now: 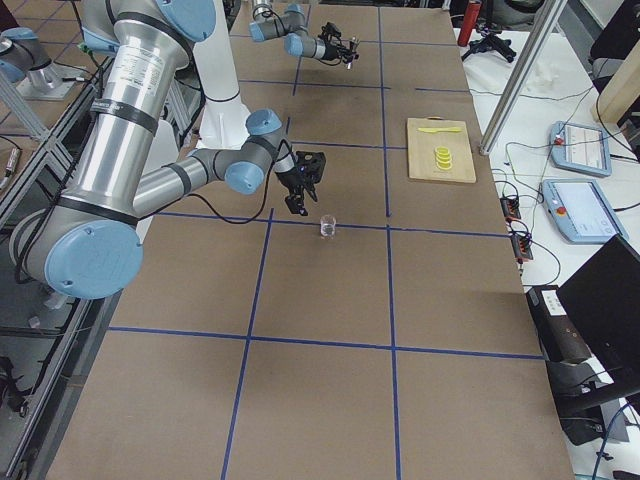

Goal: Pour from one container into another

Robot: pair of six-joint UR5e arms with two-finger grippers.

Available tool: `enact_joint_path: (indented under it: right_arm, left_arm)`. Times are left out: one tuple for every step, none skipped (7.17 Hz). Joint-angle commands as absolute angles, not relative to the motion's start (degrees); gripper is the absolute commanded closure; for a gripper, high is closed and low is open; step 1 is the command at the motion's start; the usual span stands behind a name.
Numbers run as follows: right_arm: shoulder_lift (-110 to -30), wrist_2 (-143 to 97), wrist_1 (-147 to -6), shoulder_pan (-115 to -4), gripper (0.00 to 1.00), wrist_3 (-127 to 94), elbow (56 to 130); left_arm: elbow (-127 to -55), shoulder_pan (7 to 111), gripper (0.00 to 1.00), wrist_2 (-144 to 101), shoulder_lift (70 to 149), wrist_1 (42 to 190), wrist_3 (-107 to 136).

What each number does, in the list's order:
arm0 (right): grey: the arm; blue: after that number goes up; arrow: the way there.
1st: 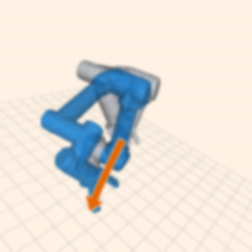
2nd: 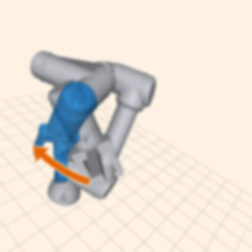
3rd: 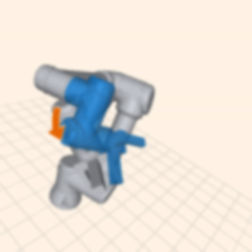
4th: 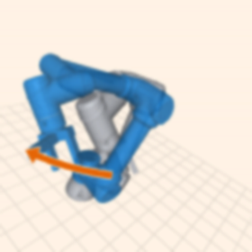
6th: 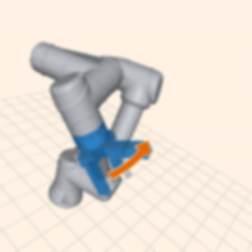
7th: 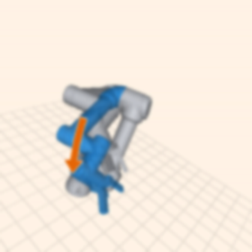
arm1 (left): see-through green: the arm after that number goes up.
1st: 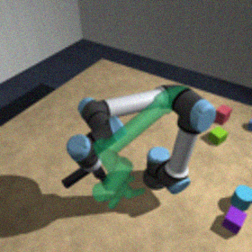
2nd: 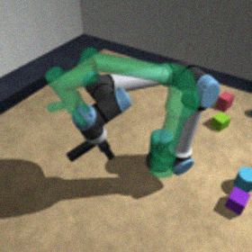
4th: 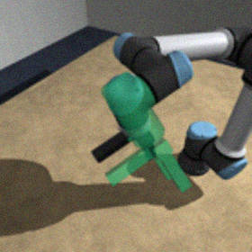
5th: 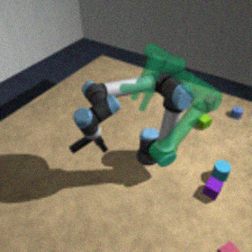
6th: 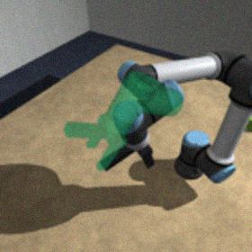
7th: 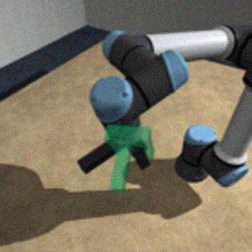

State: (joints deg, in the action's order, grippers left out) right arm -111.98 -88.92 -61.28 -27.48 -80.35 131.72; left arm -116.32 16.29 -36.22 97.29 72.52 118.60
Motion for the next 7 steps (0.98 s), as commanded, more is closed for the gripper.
enact_joint_path:
  right_arm:
    - [-113.4,-72.9,-61.3,-16.3,0.00,-84.8,131.7]
    - [-113.4,-68.7,-61.3,-13.2,0.00,-86.8,131.7]
    - [-113.4,-66.4,-61.3,-11.3,0.00,-88.1,131.7]
    - [-113.3,-65.4,-61.3,-10.1,0.00,-89.3,131.7]
    - [-113.3,-64.9,-61.3,-9.6,0.00,-89.3,131.7]
    - [-113.4,-63.3,-61.3,-9.1,0.00,-89.3,131.4]
    - [-113.4,-61.4,-61.4,-8.5,0.00,-89.4,131.0]
  left_arm:
    - [-116.6,16.4,1.00,-35.9,99.7,72.7,115.8]
    - [-116.9,16.4,1.00,-35.9,101.5,72.9,113.5]
    - [-116.5,16.3,1.00,-36.0,104.6,73.6,112.2]
    - [-115.8,16.2,1.00,-36.2,106.9,74.0,104.5]
    - [-115.8,16.3,1.00,-36.1,108.0,76.5,102.2]
    - [-115.8,16.3,1.00,-36.0,107.6,80.3,99.4]
    - [-116.0,16.2,1.00,-36.3,108.3,85.2,88.3]
